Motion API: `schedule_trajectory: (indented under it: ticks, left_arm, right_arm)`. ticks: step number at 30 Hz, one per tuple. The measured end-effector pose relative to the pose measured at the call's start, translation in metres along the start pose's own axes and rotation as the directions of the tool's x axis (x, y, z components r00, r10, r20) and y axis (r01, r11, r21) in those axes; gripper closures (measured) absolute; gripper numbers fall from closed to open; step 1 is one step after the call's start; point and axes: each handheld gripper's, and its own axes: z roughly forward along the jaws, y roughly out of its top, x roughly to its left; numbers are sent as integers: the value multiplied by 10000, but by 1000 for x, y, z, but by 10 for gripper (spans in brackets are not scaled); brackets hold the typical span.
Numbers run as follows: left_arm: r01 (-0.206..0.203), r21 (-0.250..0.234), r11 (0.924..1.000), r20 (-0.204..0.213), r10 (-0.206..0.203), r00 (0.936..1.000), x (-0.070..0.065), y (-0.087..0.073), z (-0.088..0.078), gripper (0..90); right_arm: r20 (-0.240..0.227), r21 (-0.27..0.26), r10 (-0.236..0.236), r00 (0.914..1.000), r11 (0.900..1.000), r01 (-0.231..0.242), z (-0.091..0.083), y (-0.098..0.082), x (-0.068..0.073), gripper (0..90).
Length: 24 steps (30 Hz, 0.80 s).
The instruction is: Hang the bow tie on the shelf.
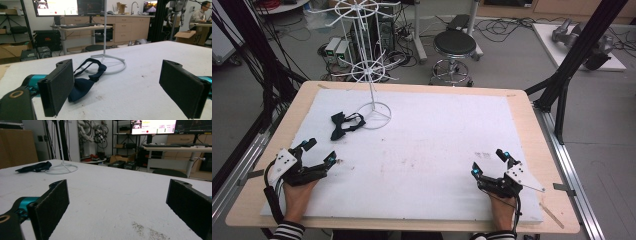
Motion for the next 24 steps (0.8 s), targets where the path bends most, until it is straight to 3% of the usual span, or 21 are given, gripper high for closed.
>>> schedule_trajectory:
  ticks: [24]
  left_arm:
    - [310, 138, 9994, 38, -311, 9995, 3, 1, 2, 132]
  right_arm:
    - [91, -43, -17, 10000, 10000, 18, 0, 0, 0, 36]
